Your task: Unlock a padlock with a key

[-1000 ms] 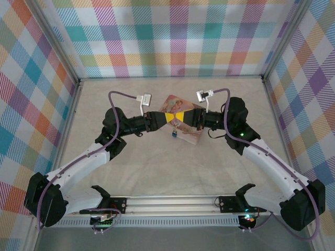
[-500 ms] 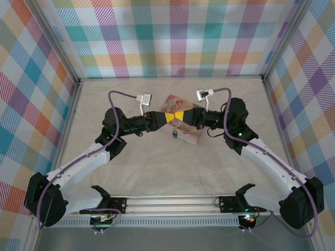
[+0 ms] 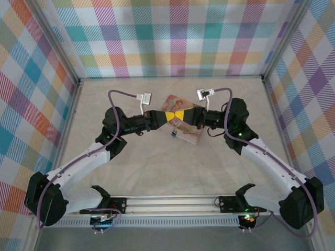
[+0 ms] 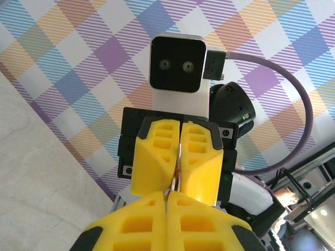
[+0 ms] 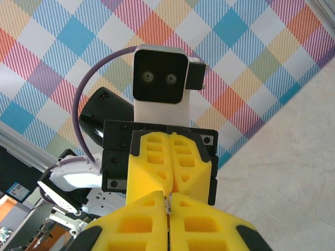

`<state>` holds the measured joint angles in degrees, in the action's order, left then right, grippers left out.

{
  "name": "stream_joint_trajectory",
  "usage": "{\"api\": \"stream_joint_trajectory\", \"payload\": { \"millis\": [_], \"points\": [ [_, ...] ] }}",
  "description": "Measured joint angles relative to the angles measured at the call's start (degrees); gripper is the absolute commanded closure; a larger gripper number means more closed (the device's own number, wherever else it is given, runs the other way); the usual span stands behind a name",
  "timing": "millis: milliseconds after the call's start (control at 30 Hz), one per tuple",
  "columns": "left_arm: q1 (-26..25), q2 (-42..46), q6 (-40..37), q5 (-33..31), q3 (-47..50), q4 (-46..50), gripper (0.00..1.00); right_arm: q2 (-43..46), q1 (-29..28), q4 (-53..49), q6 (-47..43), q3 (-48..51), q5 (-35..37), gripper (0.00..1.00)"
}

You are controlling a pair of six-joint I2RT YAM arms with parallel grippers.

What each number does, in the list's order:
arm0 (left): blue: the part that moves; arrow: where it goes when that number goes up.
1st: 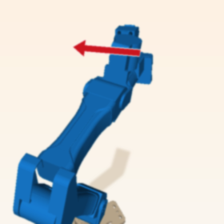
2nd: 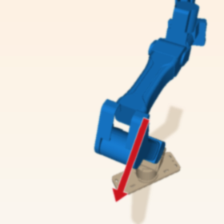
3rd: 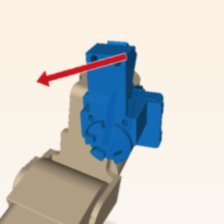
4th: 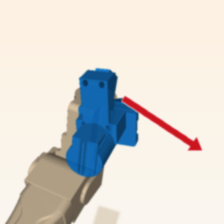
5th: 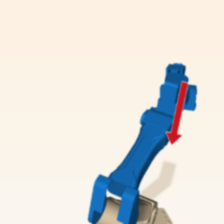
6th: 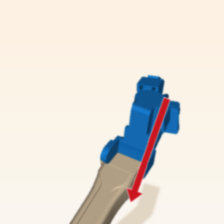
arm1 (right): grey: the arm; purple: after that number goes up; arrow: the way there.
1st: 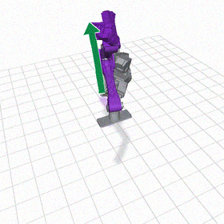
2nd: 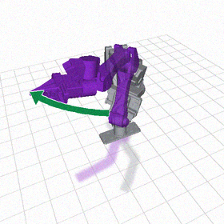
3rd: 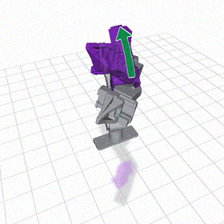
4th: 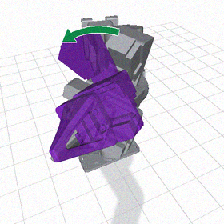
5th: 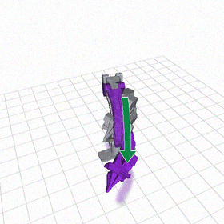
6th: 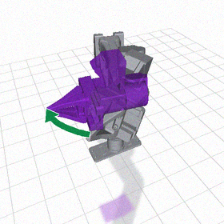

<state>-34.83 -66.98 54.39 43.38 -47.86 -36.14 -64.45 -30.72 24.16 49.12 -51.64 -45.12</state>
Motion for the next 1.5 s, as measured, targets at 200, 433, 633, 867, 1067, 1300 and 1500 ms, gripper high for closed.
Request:
{"api": "stream_joint_trajectory", "payload": {
  "millis": [200,433,633,867,1067,1300,1500],
  "points": [
    [-0.39,0.33,-1.14,-1.36,0.0,1.92,1.0,1.38,-0.09,-4.92,-1.99,0.22,2.29,0.55],
    [-0.39,0.85,-1.51,-3.08,0.0,2.16,1.0,7.87,-0.07,-7.13,-2.93,1.7,6.82,0.5],
    [-0.39,0.85,-1.51,-4.04,0.0,2.78,1.0,8.04,-0.07,-7.08,-2.54,3.58,8.24,0.56],
    [-0.39,0.85,-1.92,-4.48,0.0,4.66,1.0,6.05,-0.5,-8.74,-3.3,3.28,8.46,0.56],
    [-0.39,0.83,-2.8,-4.44,0.0,6.62,1.0,3.69,-0.87,-10.95,-4.57,1.44,7.34,0.6],
    [-0.46,0.83,-3.23,-3.91,-0.07,7.87,1.0,1.46,-1.62,-11.61,-5.09,-0.72,5.4,0.72],
    [-0.76,0.85,-3.74,-3.8,-0.33,9.01,1.0,0.28,-1.62,-11.78,-5.66,-1.42,4.59,0.9]
  ]
}}
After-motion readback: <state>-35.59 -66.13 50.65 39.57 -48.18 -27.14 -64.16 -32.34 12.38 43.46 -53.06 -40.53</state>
